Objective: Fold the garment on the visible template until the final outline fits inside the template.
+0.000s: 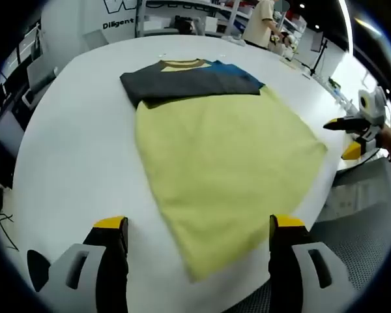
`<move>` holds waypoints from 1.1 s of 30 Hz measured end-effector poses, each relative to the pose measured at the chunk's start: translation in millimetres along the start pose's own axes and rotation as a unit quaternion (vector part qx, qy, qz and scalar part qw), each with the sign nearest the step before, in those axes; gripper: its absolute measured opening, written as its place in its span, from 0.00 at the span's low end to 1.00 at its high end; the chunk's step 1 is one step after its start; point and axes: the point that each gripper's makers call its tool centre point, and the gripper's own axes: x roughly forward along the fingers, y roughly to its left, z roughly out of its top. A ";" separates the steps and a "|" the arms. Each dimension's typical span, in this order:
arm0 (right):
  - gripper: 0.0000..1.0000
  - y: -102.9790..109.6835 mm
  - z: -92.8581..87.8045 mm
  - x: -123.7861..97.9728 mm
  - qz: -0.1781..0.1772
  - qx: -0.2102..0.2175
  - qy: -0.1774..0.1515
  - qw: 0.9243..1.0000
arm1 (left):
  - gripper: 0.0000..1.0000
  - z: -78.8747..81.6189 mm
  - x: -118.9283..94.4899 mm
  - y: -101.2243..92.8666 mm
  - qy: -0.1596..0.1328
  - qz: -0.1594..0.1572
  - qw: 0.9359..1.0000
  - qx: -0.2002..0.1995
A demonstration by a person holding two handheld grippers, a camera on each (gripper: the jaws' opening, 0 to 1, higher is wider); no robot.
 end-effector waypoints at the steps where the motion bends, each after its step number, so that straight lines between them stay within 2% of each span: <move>1: 0.88 0.1 0.2 0.0 0.000 0.002 -0.001 1.000 | 0.82 -1.4 -0.6 -0.1 0.003 0.000 1.000 0.001; 4: 0.82 -1.0 -1.0 0.0 0.000 0.013 0.000 1.000 | 0.78 -6.8 -5.1 -1.1 0.009 0.001 1.000 -0.006; 8: 0.80 -3.7 -2.8 0.3 -0.008 0.017 0.003 1.000 | 0.73 -13.8 -10.4 -3.8 0.012 0.008 0.999 -0.034; 14: 0.70 -4.8 -5.8 1.8 -0.012 0.028 0.009 0.999 | 0.59 -18.6 -10.3 -3.2 0.014 0.034 0.999 -0.037; 16: 0.65 -5.5 -7.8 2.2 -0.013 0.034 0.013 0.999 | 0.53 -22.0 -10.7 -2.8 0.022 0.045 0.998 -0.024; 19: 0.57 -6.0 -10.2 3.5 -0.018 0.034 0.017 0.999 | 0.47 -22.9 -11.6 -1.6 0.022 0.053 0.998 -0.032; 20: 0.56 -7.3 -11.9 4.4 -0.023 0.032 0.021 0.999 | 0.45 -22.9 -11.7 -1.1 0.022 0.055 0.998 -0.034; 22: 0.52 -21.4 -20.7 4.0 -0.071 0.004 0.049 0.996 | 0.33 -25.7 -12.8 -0.3 0.027 0.064 0.997 -0.034; 24: 0.45 -20.7 -23.9 6.2 -0.075 -0.004 0.058 0.996 | 0.28 -27.5 -13.4 0.4 0.030 0.067 0.997 -0.028; 26: 0.39 -19.3 -26.7 8.9 -0.074 0.006 0.063 0.995 | 0.29 -27.0 -13.4 -0.7 0.028 0.067 0.997 -0.033; 30: 0.19 -20.8 -30.7 9.6 -0.080 0.014 0.072 0.994 | 0.23 -28.5 -13.7 -3.2 0.030 0.064 0.997 -0.041; 33: 0.05 -26.2 -32.6 8.0 -0.093 0.000 0.079 0.993 | 0.21 -29.1 -13.5 -3.5 0.027 0.067 0.997 -0.039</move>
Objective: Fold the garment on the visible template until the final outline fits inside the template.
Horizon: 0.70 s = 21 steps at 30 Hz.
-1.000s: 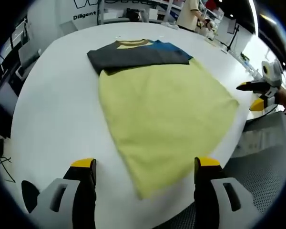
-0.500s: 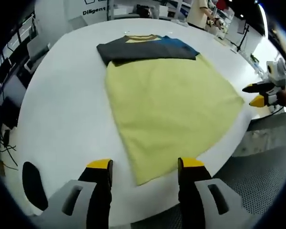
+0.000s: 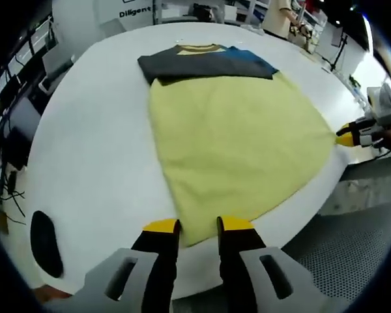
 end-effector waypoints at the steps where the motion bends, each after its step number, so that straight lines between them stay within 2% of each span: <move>1: 0.04 -0.4 -0.3 0.3 0.000 0.003 0.000 1.000 | 0.20 -0.1 0.0 0.4 0.000 0.001 1.000 0.001; 4: 0.06 1.2 -2.0 1.2 0.008 0.017 0.003 1.000 | 0.18 -0.3 0.7 1.8 0.003 0.002 1.000 -0.004; 9: 0.00 0.6 -5.0 2.8 0.012 0.023 0.006 1.000 | 0.12 -3.4 0.7 3.7 0.013 0.013 1.000 0.010; 14: 0.00 1.1 -6.2 5.2 0.018 0.031 0.005 0.999 | 0.05 -3.6 0.2 3.9 0.013 0.010 1.000 -0.001; 16: 0.00 0.6 -6.7 5.8 0.018 0.033 0.005 0.999 | 0.04 -3.5 0.4 2.9 0.011 0.005 1.000 -0.007; 21: 0.00 1.3 -7.1 6.0 0.023 0.033 0.007 0.999 | 0.04 -3.2 0.5 2.7 0.011 0.005 1.000 0.014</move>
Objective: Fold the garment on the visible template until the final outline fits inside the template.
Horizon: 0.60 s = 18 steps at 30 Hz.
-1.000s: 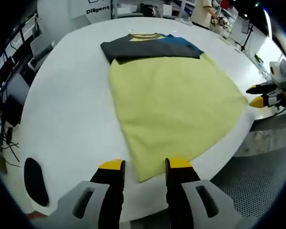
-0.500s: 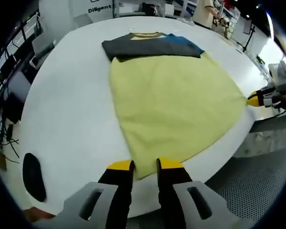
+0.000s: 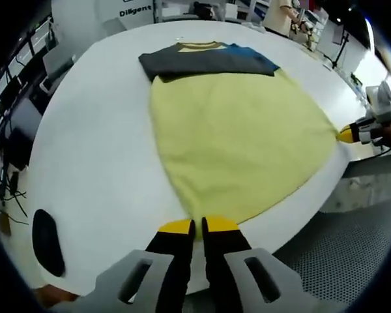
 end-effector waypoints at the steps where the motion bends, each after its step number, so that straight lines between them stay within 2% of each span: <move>1: 0.00 0.1 -0.1 -0.1 0.000 0.000 0.000 1.000 | 0.04 0.0 0.1 -0.1 0.001 0.000 1.000 0.002; 18: 0.00 7.2 -12.2 -15.4 0.000 -0.029 0.052 0.998 | 0.03 -11.3 -4.3 -6.6 0.033 -0.020 0.999 0.004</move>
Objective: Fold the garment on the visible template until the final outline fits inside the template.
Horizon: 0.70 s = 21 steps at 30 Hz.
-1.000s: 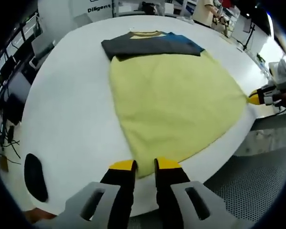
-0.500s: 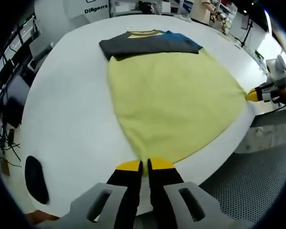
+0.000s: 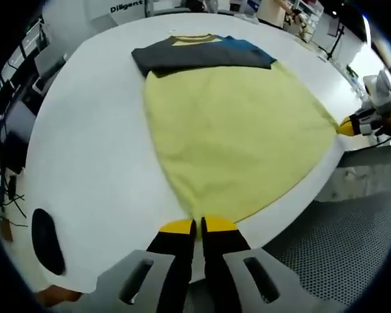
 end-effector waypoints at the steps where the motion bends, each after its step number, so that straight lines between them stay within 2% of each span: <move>1: 0.00 -0.4 -1.7 -0.7 -0.003 -0.003 0.005 1.000 | 0.03 -1.6 -0.4 -1.5 0.006 -0.005 1.000 0.006; 10: 0.00 5.4 -12.5 -4.5 0.003 -0.019 0.034 0.999 | 0.02 -11.2 -3.5 -6.4 0.027 -0.012 0.999 0.026; 21: 0.00 9.9 -22.2 -8.6 0.010 -0.028 0.060 0.998 | 0.02 -23.6 -7.9 -11.0 0.050 -0.027 0.998 0.032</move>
